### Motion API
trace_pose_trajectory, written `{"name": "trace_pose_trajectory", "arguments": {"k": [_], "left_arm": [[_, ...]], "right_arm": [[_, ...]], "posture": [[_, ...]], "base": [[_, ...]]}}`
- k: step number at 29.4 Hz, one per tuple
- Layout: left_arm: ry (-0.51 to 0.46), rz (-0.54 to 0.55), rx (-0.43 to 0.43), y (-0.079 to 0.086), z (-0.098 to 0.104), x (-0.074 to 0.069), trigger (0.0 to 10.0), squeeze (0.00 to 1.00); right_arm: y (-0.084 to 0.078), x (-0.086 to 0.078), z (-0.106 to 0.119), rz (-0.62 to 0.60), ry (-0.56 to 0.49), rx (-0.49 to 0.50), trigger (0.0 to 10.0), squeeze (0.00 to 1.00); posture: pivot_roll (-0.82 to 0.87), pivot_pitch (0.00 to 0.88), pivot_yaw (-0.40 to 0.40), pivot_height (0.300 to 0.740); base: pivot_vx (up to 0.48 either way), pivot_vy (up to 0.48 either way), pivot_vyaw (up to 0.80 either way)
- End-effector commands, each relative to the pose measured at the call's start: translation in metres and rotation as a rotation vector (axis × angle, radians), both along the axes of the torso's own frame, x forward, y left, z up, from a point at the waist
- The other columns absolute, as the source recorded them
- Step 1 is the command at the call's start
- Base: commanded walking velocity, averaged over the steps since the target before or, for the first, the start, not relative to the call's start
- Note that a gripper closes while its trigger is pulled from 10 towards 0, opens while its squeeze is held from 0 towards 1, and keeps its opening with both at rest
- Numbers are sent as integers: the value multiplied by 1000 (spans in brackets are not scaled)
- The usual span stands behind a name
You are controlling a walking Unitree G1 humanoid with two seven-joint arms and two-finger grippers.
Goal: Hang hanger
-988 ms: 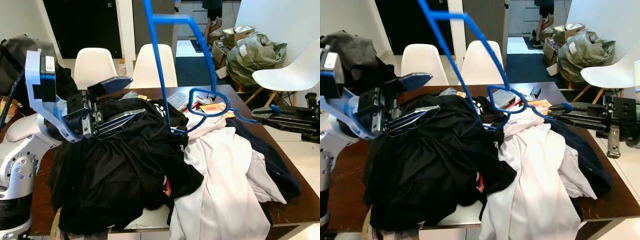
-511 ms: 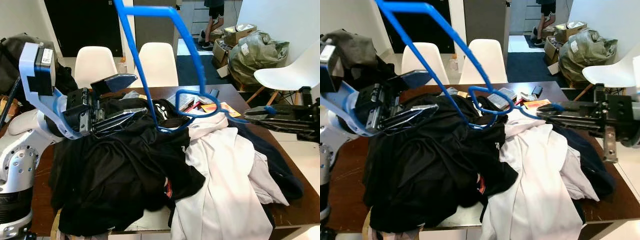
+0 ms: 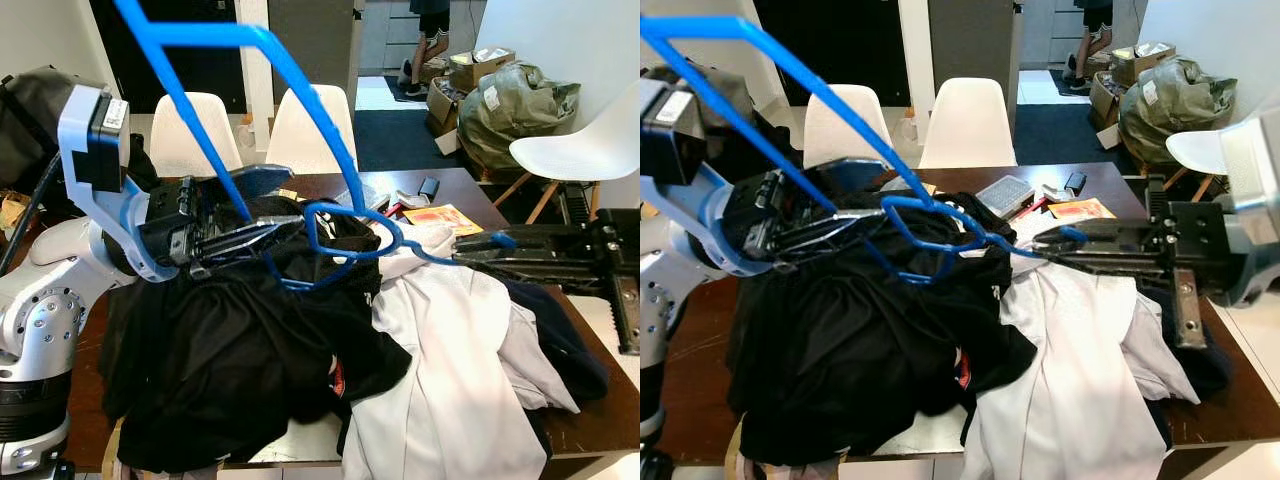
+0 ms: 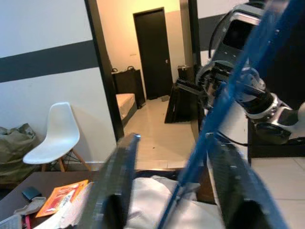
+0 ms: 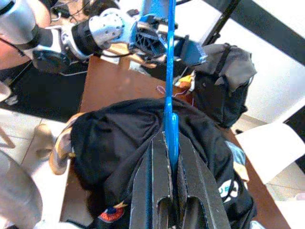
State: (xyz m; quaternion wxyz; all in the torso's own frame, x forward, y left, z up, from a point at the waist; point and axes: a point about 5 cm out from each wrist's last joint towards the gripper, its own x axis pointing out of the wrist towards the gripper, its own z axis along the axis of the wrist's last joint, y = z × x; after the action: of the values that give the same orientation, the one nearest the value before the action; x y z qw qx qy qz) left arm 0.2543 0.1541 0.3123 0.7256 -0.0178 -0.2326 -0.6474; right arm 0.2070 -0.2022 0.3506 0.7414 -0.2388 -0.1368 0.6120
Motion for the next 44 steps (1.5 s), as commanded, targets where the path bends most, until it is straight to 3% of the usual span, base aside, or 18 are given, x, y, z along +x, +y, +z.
{"name": "trace_pose_trajectory", "arguments": {"k": [1, 12, 20, 21, 22, 23, 31, 32, 33, 36, 37, 38, 41, 43, 44], "left_arm": [[-7, -51, 13, -7, 1, -4, 0, 0], [-25, -78, -28, 1, 11, -11, 0, 0], [-24, -79, -34, 1, 12, -11, 0, 0], [-25, -79, -41, 2, 12, -12, 0, 0], [-25, -79, -41, 2, 12, -12, 0, 0], [-28, -76, -54, 4, 13, -12, 0, 0], [-54, -49, -142, 16, 20, -12, 0, 0], [-67, -43, -180, 19, 25, -12, 0, 0], [-67, -43, -180, 19, 25, -12, 0, 0], [-109, -31, -297, 28, 37, -14, 0, 0], [-109, -31, -297, 28, 37, -14, 0, 0], [-121, -34, -341, 33, 41, -15, 0, 0], [-136, -82, -468, 42, 50, -19, 0, 0], [-136, -95, -485, 43, 51, -20, 0, 0], [-129, -108, -496, 43, 51, -20, 0, 0]], "right_arm": [[4, 0, 1, 10, -2, 5, 10000, 0], [-15, 20, -1, -167, -5, 112, 10000, 0], [-17, 21, -1, -184, -9, 136, 10000, 0], [-20, 22, 2, -198, -6, 171, 10000, 541], [-20, 22, 2, -198, -6, 171, 10000, 541], [-21, 23, 5, -194, -3, 219, 10000, 1000], [-36, 23, 9, -220, 9, 410, 10000, 1000], [-47, 25, 9, -256, 9, 494, 10000, 1000], [-47, 25, 9, -256, 9, 494, 10000, 1000], [-93, 30, -10, -390, 68, 797, 10000, 1000], [-93, 30, -10, -390, 68, 797, 10000, 1000], [-97, 31, -27, -404, 130, 829, 10000, 1000], [-68, 28, -88, -312, 397, 744, 10000, 1000], [-59, 26, -96, -278, 441, 738, 10000, 1000], [-42, 25, -101, -228, 479, 719, 10000, 1000]], "posture": [[-90, 0, 37, 736], [-86, 0, 37, 736], [-89, 0, 39, 736], [-93, 0, 39, 736], [-93, 0, 39, 736], [-94, 0, 40, 736], [-94, 0, 33, 736], [-95, 0, 32, 736], [-95, 0, 32, 736], [-98, 0, 31, 736], [-98, 0, 31, 736], [-100, 0, 33, 736], [-96, 0, 39, 736], [-96, 0, 39, 736], [-96, 0, 44, 736]], "base": [[0, 0, 0], [0, 0, 0], [0, 0, 0], [0, 0, 0], [0, 0, 0], [0, 0, 0], [0, 0, 0], [0, 0, 0], [0, 0, 0], [0, 0, 0], [0, 0, 0], [0, 0, 0], [0, 0, 0], [0, 0, 0], [0, 0, 0]]}}
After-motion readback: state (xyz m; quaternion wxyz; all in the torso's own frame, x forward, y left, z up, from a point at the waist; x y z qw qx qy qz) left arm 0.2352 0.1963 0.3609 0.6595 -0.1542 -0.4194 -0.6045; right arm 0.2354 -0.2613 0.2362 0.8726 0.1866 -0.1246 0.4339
